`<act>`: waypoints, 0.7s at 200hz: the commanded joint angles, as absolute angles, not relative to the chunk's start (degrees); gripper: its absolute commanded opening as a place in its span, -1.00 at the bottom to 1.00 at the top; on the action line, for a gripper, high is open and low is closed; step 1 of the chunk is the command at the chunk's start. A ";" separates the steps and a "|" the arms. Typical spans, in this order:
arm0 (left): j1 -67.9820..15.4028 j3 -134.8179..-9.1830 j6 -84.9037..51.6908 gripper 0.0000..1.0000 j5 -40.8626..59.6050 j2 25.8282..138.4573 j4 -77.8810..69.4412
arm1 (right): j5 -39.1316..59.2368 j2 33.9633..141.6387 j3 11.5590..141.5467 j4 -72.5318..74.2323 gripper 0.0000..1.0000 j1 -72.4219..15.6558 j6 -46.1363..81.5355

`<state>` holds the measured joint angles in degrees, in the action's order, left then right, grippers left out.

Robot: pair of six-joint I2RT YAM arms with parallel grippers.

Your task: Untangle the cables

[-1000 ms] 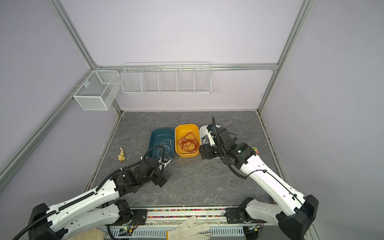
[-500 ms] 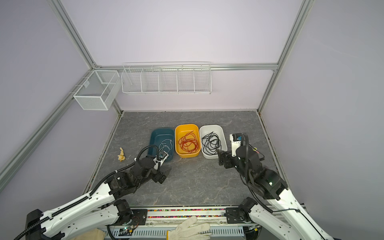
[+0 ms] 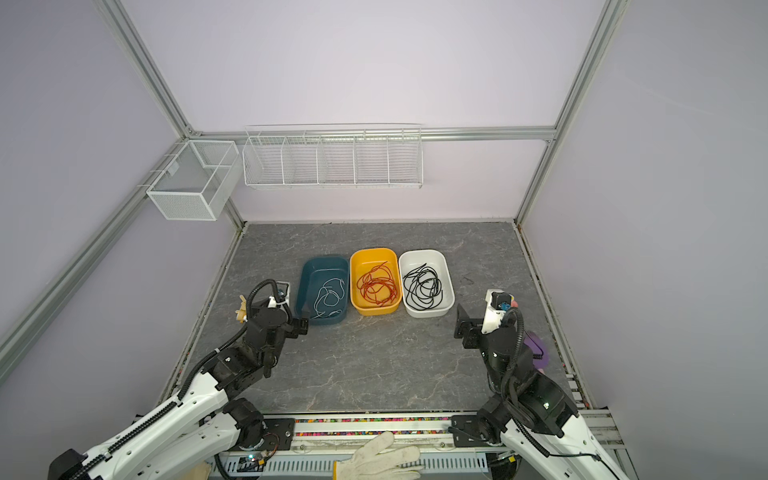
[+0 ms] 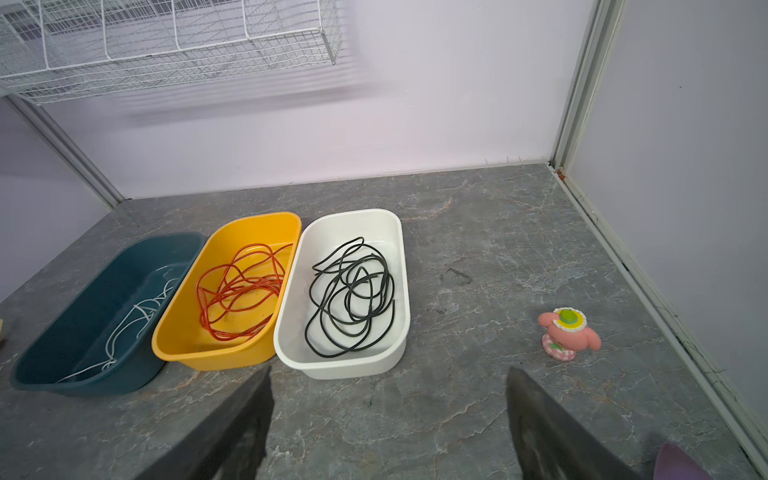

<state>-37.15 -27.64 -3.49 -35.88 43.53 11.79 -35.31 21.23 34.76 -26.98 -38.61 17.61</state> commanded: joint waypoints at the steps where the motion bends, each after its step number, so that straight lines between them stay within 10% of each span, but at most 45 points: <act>1: -33.95 -24.87 -6.38 0.99 -34.45 41.32 4.72 | -36.32 23.57 35.33 -24.92 0.77 -38.40 17.05; 140: -16.09 -23.37 -2.42 0.99 -29.42 62.32 -21.57 | -37.50 23.64 33.84 -22.57 0.77 -38.31 17.80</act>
<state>-19.55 -23.00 -3.75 -34.87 61.41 -18.55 -36.64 24.49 34.70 -24.08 -38.59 18.00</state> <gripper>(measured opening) 0.994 0.887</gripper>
